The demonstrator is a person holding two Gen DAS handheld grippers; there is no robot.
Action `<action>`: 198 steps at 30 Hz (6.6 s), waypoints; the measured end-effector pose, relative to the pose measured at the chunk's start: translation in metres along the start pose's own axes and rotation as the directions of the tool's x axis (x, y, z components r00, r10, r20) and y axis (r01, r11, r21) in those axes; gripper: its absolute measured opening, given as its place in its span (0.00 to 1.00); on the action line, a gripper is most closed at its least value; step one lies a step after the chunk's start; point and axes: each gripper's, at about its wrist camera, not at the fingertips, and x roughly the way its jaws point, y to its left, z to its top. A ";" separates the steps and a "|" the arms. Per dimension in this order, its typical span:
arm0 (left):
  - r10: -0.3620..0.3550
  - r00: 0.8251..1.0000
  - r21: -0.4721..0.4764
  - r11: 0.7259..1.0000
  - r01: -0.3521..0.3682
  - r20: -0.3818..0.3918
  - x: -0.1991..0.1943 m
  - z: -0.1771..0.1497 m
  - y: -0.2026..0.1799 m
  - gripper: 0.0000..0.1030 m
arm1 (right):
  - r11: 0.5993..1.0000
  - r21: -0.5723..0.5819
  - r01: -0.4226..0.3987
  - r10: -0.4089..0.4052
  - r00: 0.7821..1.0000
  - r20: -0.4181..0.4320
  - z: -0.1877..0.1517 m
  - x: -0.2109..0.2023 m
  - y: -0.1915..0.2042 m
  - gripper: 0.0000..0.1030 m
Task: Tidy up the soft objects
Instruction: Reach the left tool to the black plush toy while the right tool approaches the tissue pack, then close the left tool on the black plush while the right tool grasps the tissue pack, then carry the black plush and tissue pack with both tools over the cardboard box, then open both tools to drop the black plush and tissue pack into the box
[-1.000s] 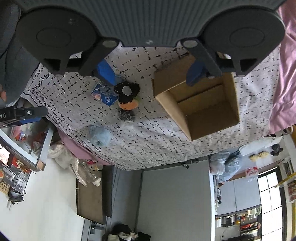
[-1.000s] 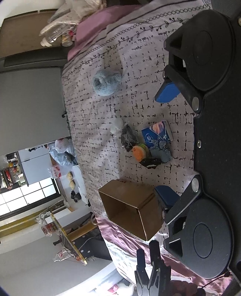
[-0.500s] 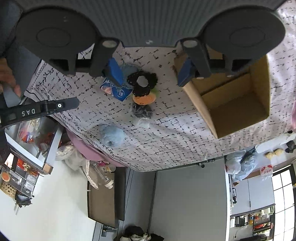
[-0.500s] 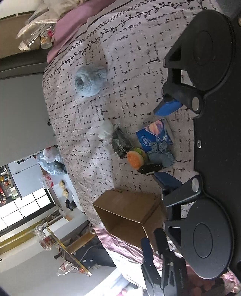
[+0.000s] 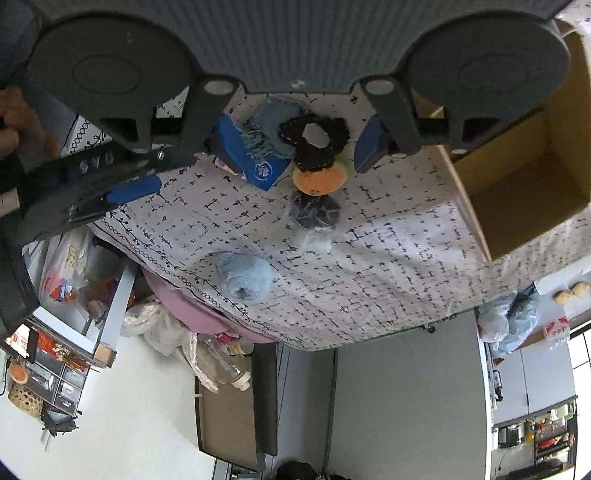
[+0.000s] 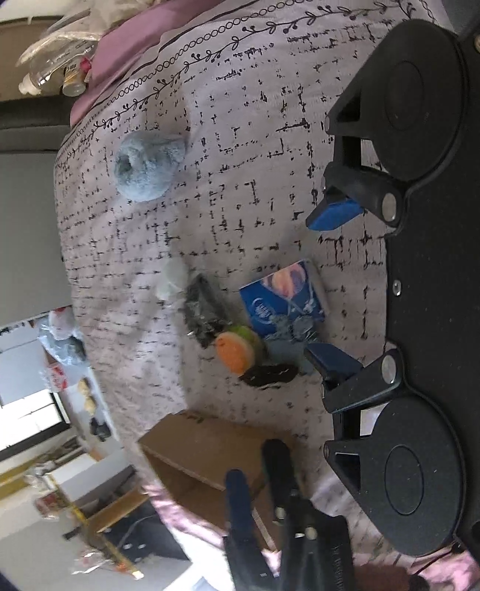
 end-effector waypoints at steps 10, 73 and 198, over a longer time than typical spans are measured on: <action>-0.004 0.998 -0.012 1.000 0.003 -0.061 0.037 -0.002 -0.001 0.60 | 0.996 -0.083 0.026 -0.030 0.999 -0.041 -0.005 0.033 0.003 0.70; 0.016 0.996 -0.073 0.997 -0.022 -0.086 0.035 -0.007 -0.001 0.19 | 0.991 0.003 0.135 -0.135 0.990 0.042 -0.020 0.047 -0.018 0.62; 0.319 0.947 -0.346 0.892 -0.291 0.026 -0.114 -0.057 0.182 0.73 | 0.939 -0.330 -0.100 0.136 0.987 0.087 0.065 0.056 0.230 0.53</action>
